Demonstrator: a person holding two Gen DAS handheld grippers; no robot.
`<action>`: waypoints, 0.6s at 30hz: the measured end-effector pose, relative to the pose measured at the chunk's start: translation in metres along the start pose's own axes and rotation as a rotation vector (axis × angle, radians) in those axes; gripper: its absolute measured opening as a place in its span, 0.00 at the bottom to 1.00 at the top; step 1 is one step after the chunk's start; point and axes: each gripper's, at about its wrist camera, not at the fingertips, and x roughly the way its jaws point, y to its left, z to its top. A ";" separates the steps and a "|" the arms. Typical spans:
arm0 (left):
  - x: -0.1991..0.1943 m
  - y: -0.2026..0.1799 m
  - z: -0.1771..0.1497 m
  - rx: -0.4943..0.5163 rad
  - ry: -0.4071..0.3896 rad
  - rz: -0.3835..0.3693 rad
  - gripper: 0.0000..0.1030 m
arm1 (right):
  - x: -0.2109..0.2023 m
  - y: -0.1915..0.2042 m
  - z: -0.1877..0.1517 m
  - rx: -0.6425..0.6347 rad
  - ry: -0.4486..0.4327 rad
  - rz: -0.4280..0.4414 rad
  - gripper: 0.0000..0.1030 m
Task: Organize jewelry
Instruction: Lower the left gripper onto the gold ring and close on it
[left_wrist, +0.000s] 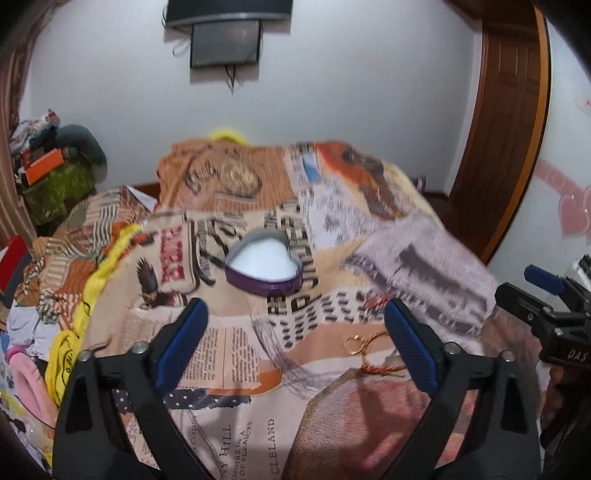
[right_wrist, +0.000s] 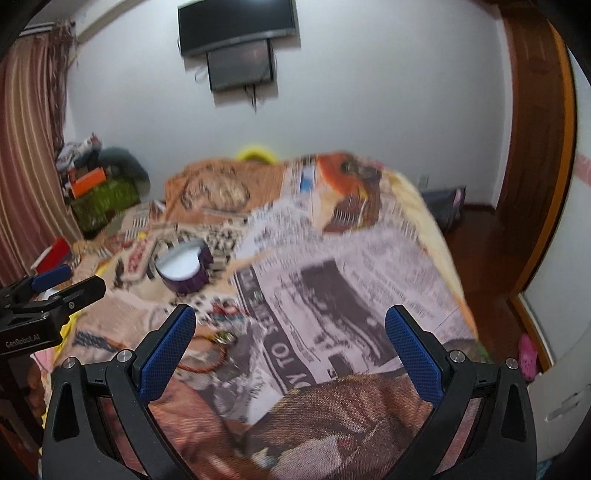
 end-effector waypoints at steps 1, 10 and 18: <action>0.007 0.000 -0.002 0.001 0.021 0.000 0.89 | 0.006 -0.002 -0.001 0.003 0.021 0.013 0.99; 0.047 0.005 -0.014 -0.032 0.152 -0.060 0.67 | 0.046 0.001 -0.002 0.011 0.149 0.183 0.74; 0.049 -0.012 -0.015 0.007 0.172 -0.182 0.50 | 0.068 0.016 0.000 -0.046 0.238 0.272 0.51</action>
